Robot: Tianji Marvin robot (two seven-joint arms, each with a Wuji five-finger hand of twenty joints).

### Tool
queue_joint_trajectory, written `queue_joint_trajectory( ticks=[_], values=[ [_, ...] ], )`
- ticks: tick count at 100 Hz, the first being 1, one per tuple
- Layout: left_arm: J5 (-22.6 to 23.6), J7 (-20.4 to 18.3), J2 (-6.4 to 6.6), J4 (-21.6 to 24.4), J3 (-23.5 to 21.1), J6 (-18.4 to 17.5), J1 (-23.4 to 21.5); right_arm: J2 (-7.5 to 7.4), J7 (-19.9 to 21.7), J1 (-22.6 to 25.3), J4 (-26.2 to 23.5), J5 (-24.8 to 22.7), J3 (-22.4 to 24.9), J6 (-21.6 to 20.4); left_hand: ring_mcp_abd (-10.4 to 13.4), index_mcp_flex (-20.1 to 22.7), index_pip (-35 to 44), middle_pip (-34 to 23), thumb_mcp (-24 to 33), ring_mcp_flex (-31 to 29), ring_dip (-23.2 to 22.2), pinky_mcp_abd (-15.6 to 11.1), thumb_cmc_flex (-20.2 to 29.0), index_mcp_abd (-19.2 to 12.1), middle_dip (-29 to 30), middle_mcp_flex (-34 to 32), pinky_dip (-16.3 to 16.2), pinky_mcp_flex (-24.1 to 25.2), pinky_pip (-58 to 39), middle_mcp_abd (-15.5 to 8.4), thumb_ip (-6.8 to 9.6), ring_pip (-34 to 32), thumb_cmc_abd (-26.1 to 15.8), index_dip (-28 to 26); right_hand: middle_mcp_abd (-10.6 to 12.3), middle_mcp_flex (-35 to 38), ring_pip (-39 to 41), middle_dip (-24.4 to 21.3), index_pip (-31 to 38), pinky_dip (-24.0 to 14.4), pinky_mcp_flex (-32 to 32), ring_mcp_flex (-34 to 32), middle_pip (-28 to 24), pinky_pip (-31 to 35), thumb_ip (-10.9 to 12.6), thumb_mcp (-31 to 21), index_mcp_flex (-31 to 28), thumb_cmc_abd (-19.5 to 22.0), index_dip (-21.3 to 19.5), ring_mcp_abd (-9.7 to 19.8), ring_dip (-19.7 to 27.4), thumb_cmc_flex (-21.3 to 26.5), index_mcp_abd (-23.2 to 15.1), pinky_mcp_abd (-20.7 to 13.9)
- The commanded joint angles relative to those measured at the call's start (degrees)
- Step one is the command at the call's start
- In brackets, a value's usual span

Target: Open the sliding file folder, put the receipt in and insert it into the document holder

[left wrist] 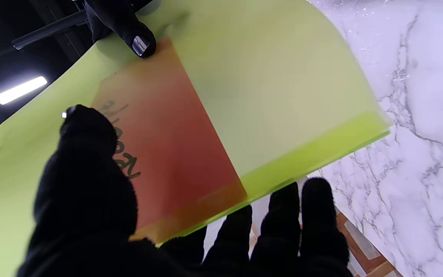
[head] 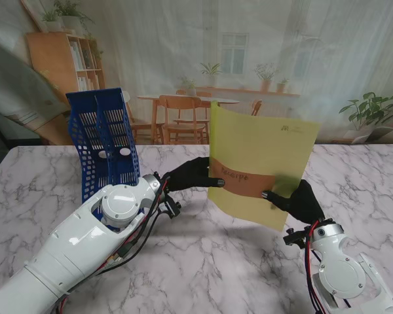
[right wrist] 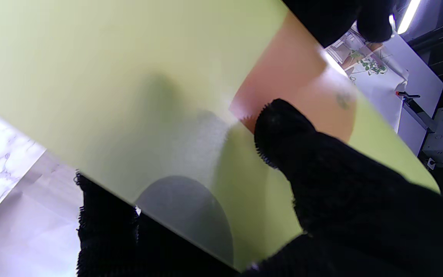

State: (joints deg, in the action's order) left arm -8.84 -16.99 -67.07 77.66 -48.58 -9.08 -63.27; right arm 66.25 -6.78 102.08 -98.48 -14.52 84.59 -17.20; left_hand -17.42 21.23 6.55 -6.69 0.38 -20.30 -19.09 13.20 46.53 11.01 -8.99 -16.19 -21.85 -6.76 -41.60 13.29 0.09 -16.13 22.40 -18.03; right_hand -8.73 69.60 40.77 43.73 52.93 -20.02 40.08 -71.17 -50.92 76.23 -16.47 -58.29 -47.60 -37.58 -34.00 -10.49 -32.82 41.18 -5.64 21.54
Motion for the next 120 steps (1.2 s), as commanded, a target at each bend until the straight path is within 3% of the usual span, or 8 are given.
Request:
queue_joint_trajectory(
  ticks=[1,24,45,64,76,85,98,120],
  values=[
    [0.0,-1.0,-0.33,0.1,0.3,0.1,0.5,-0.02,0.6,0.0,-0.3,0.6,-0.2,-0.1,-0.9,-2.9,-0.9,2.2,-1.0,4.8,1.6,-1.4,-2.1,-2.3,1.7,6.2,2.3,2.2,3.5,-0.6,-1.39,2.3,1.8,-0.1,0.5,0.2,1.1,0.3,7.2,-0.2,-0.3,-0.3,-2.0,0.2,3.3,-5.1,-4.3,4.9,-2.4,0.3,0.5,5.7,-7.4,0.0],
    [1.2,1.4,-0.78,0.0,-0.5,1.9,-0.1,0.02,0.9,0.4,-0.7,1.7,0.2,-0.4,-1.3,-8.8,-4.1,7.5,-1.0,11.7,2.8,-1.7,-2.5,-0.1,3.5,10.6,4.4,5.4,8.2,0.7,-1.56,3.2,1.9,-0.3,0.5,0.1,1.1,0.3,7.2,-0.3,-0.3,-0.3,-2.1,0.2,3.3,-5.1,-4.2,5.0,-2.5,0.3,0.5,5.7,-7.3,0.1],
    [-1.2,0.1,-0.83,0.8,-0.5,2.8,-0.2,-0.07,1.4,-0.2,-0.6,1.9,-0.5,0.5,0.6,-7.5,-3.4,7.1,-0.7,10.4,3.4,-0.8,-2.1,-1.5,1.5,6.2,5.6,4.3,10.5,-0.3,-1.16,3.7,1.3,-0.2,0.3,0.0,1.2,0.4,7.1,-0.3,-0.5,-0.2,-2.2,0.2,3.3,-5.2,-4.3,5.0,-2.6,0.2,0.5,5.7,-7.2,0.3],
    [-5.5,-1.6,-1.08,2.3,-0.3,4.3,-0.9,0.13,0.6,-1.0,0.0,1.8,-1.2,0.5,4.9,-0.1,0.4,1.9,3.4,-3.5,2.4,-2.9,5.8,-0.9,-1.4,-10.2,1.2,-3.7,1.4,-2.4,-0.07,0.1,-2.7,-1.9,0.5,-0.6,0.9,0.3,7.1,-0.3,-1.1,0.7,-2.0,-0.1,3.3,-5.0,-4.1,5.3,-2.8,0.1,0.5,5.7,-7.5,0.1],
    [-7.1,0.1,-1.68,3.7,-0.5,5.5,-1.9,0.27,0.1,-1.3,0.3,2.1,-1.4,0.6,6.2,9.8,6.2,-5.6,6.2,-14.6,2.1,-3.7,17.5,-2.9,-2.7,-22.4,-2.2,-11.1,-7.6,-3.5,0.19,-4.1,-12.3,-4.0,0.7,-1.2,-0.3,-0.6,7.0,-0.3,-1.9,1.9,-1.0,-0.7,3.3,-4.8,-3.8,5.6,-3.0,-0.1,1.0,5.7,-7.8,0.1],
    [-7.5,2.2,-2.08,5.3,-0.7,6.3,-2.9,0.29,0.2,-1.4,0.5,2.3,-1.4,0.7,4.9,18.7,13.2,-7.7,5.2,-21.7,1.7,-2.8,27.0,-1.5,-3.7,-31.1,-3.5,-17.3,-13.4,-3.1,-0.36,-8.4,-13.0,-8.7,0.8,-1.8,-1.7,-1.3,6.9,-0.2,-2.9,3.0,-0.4,-1.2,3.3,-4.5,-3.3,6.0,-3.1,-0.1,1.7,5.8,-7.8,0.1],
    [-5.7,4.7,-2.23,6.8,-0.7,6.5,-3.8,0.36,0.0,-1.5,0.5,2.7,-1.6,0.9,1.9,23.8,17.8,-8.4,9.3,-28.0,0.8,-1.7,27.4,0.3,-3.8,-37.5,-3.9,-23.8,-17.6,-0.3,-1.29,-11.9,-12.0,-7.1,0.4,-4.1,-6.3,-4.6,5.9,-0.7,-6.6,6.4,2.5,-2.6,3.2,-2.9,-1.0,7.6,-1.7,-0.8,3.6,6.2,-7.4,0.3],
    [0.4,11.1,-2.49,8.8,-1.9,4.9,-6.2,0.32,0.7,-0.7,-0.4,3.8,-1.1,2.0,-0.1,26.0,23.0,-9.7,11.7,-31.4,0.2,-1.2,27.4,1.2,-4.5,-40.7,-2.3,-28.4,-19.9,1.9,-1.9,-14.7,-10.7,-5.9,-0.3,-24.7,-12.9,-13.3,2.1,-2.5,-22.0,25.3,10.9,-10.7,4.0,10.7,13.9,11.5,12.0,-1.4,7.5,4.3,-3.1,2.3]
  ],
)
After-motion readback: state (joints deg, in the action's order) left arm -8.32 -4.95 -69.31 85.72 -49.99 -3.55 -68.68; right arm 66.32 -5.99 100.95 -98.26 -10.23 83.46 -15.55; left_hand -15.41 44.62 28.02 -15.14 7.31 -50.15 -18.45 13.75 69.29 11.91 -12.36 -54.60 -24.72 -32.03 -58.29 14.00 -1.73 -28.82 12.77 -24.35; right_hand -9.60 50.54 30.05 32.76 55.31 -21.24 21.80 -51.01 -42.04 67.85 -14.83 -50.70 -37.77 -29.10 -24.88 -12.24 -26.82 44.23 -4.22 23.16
